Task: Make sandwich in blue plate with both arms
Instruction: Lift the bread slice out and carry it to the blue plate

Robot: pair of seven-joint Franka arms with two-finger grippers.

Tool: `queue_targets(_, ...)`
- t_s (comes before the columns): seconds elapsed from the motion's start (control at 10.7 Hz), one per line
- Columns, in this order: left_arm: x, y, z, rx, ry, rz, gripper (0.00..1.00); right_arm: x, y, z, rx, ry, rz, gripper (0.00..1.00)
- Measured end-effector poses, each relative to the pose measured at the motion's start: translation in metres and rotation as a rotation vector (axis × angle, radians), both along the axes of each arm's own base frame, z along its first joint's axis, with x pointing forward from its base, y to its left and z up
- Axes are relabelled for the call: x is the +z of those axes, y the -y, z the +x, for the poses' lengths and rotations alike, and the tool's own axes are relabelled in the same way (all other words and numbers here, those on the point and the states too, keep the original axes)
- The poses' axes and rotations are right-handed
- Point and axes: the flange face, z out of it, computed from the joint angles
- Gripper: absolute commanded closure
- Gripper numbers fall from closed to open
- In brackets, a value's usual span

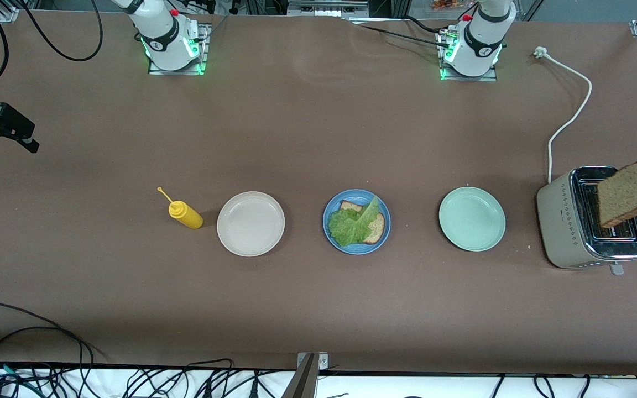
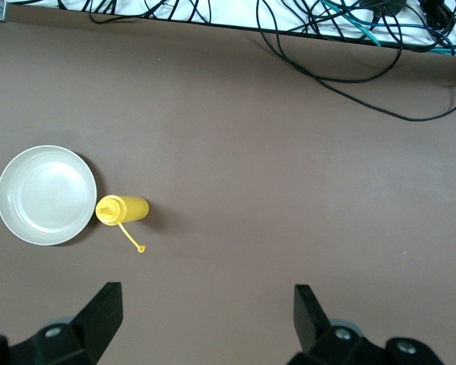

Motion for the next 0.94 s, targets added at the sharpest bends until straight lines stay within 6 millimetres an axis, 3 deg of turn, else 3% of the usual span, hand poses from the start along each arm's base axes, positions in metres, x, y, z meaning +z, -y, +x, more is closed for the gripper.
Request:
queue_targets(0.47, -0.011, 0.119, 0.006, -0.032, -0.095, -0.16, 1.0, 0.0, 0.0, 0.0, 0.0, -0.001, 0.0, 0.0)
queue_targets(0.75, -0.021, 0.209, 0.007, -0.006, -0.167, -0.25, 1.0, 0.0, 0.0, 0.0, 0.0, -0.001, 0.0, 0.0)
queue_targets(0.94, -0.043, 0.253, 0.009, -0.021, -0.229, -0.331, 1.0, 0.0, 0.0, 0.0, 0.0, -0.002, 0.0, 0.0)
